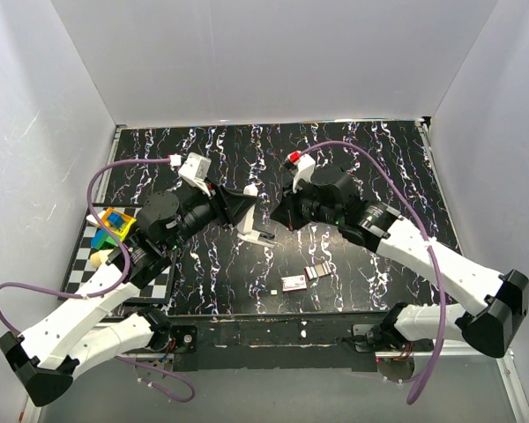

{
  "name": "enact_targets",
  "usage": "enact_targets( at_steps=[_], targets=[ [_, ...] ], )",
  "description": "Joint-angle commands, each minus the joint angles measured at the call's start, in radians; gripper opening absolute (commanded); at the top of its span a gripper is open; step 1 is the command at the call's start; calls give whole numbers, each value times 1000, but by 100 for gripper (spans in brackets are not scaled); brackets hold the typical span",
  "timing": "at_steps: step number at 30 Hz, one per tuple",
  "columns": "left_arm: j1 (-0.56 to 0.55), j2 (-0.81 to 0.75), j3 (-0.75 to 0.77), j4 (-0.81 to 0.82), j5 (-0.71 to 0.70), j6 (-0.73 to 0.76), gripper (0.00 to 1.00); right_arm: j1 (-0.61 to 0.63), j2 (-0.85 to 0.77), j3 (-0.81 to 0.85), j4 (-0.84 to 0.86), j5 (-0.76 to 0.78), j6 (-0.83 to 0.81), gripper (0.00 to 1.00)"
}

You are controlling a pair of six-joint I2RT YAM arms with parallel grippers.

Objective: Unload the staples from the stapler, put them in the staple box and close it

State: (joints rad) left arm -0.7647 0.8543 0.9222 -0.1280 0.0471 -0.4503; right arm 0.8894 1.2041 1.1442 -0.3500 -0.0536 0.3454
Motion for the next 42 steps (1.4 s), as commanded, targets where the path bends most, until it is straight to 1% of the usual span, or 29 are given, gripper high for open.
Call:
enact_targets(
  at_steps=[1, 7, 19, 23, 24, 33, 42],
  targets=[
    [1, 11, -5, 28, -69, -7, 0, -26, 17, -17, 209, -106, 26, 1],
    [7, 34, -5, 47, -99, 2, 0, -29, 66, -29, 269, -198, 35, 1],
    [31, 95, 10, 90, -144, 15, 0, -27, 95, -138, 399, -296, 89, 1],
    [39, 118, -11, 122, -171, 19, 0, -27, 95, -179, 451, -327, 124, 1],
    [41, 126, -14, 154, -174, 18, 0, -29, 95, -192, 466, -334, 129, 1],
    [42, 192, -55, 202, -216, 1, 0, -27, 127, -254, 591, -394, 193, 1],
    [42, 198, -120, 228, -251, -13, 0, -29, 189, -290, 689, -419, 244, 1]
  ],
)
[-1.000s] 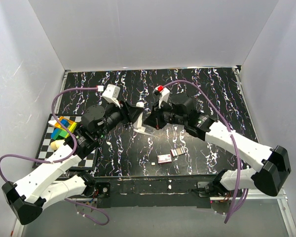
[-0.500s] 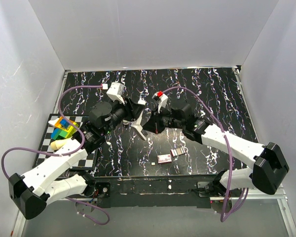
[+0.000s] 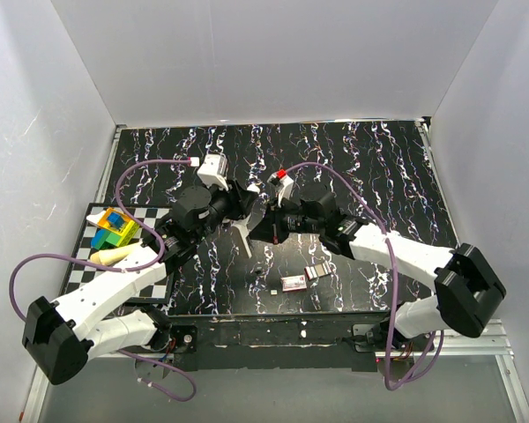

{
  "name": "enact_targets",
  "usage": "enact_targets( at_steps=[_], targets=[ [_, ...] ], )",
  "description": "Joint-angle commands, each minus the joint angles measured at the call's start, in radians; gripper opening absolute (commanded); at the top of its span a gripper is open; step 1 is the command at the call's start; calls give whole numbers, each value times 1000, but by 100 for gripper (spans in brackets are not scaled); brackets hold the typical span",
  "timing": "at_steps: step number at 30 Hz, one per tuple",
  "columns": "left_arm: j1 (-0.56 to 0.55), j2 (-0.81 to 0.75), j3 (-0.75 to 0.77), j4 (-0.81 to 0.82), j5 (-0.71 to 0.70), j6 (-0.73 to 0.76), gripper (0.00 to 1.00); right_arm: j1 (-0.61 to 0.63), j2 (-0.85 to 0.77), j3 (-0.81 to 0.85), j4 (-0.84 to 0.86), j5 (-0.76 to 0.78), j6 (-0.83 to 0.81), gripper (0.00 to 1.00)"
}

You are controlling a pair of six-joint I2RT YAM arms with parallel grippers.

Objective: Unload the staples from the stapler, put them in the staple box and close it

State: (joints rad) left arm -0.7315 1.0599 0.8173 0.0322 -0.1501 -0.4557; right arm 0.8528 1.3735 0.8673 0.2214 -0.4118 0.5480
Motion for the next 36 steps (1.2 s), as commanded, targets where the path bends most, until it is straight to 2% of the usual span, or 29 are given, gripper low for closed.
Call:
enact_targets(
  at_steps=[1, 6, 12, 27, 33, 36],
  targets=[
    [9, -6, -18, 69, -54, -9, 0, 9, 28, -13, 125, -64, 46, 1],
    [7, -3, -20, 67, -51, -9, 0, 9, 45, -13, 136, -68, 53, 1],
    [7, -27, 3, 32, -34, -5, 0, 8, 7, -2, 66, -35, 18, 1],
    [9, -218, 75, -118, 118, -20, 0, -20, -330, -25, -355, 228, -148, 1],
    [9, -288, 85, -130, 150, -49, 0, -20, -450, -37, -445, 263, -155, 1],
    [9, -308, 86, -117, 236, -61, 0, -20, -485, -34, -476, 232, -157, 1]
  ],
)
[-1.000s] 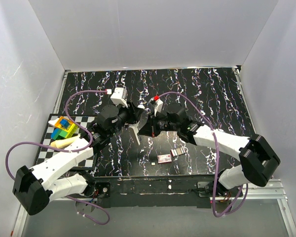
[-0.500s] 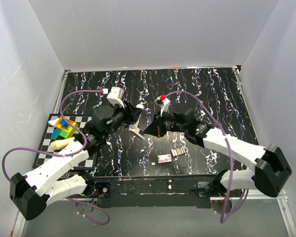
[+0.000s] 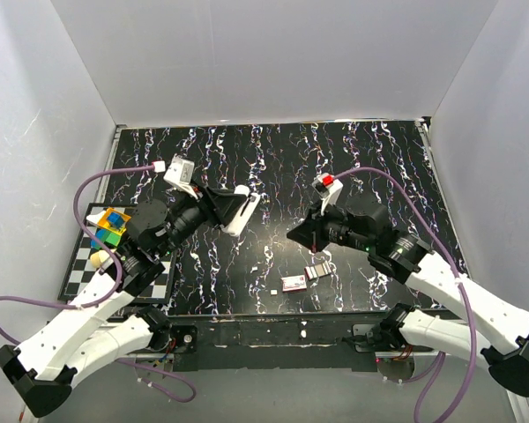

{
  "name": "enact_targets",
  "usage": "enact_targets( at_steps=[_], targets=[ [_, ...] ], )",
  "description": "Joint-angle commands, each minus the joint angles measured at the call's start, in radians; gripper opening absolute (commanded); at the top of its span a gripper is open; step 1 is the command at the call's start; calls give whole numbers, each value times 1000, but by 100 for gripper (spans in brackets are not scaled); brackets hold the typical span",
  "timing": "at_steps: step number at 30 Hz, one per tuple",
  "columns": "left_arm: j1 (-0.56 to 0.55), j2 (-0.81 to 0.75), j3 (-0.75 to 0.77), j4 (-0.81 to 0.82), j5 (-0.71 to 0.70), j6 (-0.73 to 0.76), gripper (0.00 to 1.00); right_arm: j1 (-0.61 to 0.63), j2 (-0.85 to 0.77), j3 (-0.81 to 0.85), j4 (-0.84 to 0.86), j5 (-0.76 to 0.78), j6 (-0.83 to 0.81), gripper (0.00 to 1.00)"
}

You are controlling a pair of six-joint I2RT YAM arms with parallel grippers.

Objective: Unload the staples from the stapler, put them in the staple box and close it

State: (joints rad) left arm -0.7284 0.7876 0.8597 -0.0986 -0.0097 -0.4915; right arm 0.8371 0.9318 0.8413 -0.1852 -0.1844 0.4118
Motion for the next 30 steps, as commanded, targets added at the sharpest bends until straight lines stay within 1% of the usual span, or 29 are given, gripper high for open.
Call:
enact_targets(
  at_steps=[1, 5, 10, 14, 17, 21, 30],
  targets=[
    [4, -42, 42, 19, 128, -28, 0, -4, -54, -7, -76, -12, -24, 1],
    [4, -59, 48, 30, 226, -38, 0, -3, -96, 13, -111, -88, -34, 1],
    [6, -80, 42, 56, 353, -47, 0, -4, -108, 71, -184, -214, -62, 1],
    [6, -76, 35, 92, 460, -65, 0, -4, -108, 105, -169, -351, -65, 1],
    [6, -68, 24, 155, 533, -88, 0, 3, -93, 142, -151, -426, -54, 1],
    [6, -51, 13, 204, 623, -110, 0, 20, -70, 176, -88, -466, -34, 1],
    [4, -30, -2, 257, 697, -144, 0, 68, 9, 275, -59, -494, -41, 1]
  ],
)
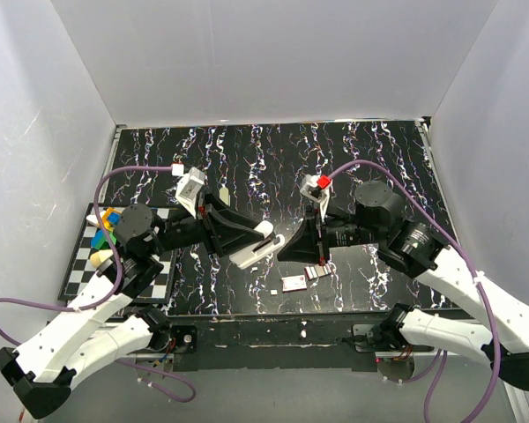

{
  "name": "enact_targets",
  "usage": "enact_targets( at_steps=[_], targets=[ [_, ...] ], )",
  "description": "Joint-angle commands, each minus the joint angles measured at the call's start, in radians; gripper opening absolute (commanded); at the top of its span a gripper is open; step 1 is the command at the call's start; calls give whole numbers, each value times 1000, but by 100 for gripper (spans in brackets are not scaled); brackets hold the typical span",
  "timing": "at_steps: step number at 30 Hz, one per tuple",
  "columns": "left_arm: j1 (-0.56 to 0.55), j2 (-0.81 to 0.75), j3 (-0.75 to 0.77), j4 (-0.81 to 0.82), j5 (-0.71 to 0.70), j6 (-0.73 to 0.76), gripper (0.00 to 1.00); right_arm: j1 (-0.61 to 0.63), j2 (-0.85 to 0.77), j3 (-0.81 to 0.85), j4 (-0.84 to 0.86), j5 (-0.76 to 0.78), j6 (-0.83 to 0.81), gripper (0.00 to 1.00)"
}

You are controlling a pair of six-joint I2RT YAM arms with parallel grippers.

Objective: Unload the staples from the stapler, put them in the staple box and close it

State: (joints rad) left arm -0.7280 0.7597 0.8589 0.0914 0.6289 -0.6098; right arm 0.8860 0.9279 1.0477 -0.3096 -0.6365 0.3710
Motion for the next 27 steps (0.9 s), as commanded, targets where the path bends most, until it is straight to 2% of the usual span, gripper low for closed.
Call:
enact_targets(
  at_steps=[1, 14, 27],
  targets=[
    [6, 0, -3, 71, 63, -30, 0, 24, 18, 75, 69, -40, -1, 1],
    [2, 55, -32, 142, 169, -64, 0, 41, 78, 164, 136, -64, -4, 1],
    [-50, 128, -28, 34, 249, 11, 0, 51, 189, 333, 93, -126, -38, 1]
  ],
)
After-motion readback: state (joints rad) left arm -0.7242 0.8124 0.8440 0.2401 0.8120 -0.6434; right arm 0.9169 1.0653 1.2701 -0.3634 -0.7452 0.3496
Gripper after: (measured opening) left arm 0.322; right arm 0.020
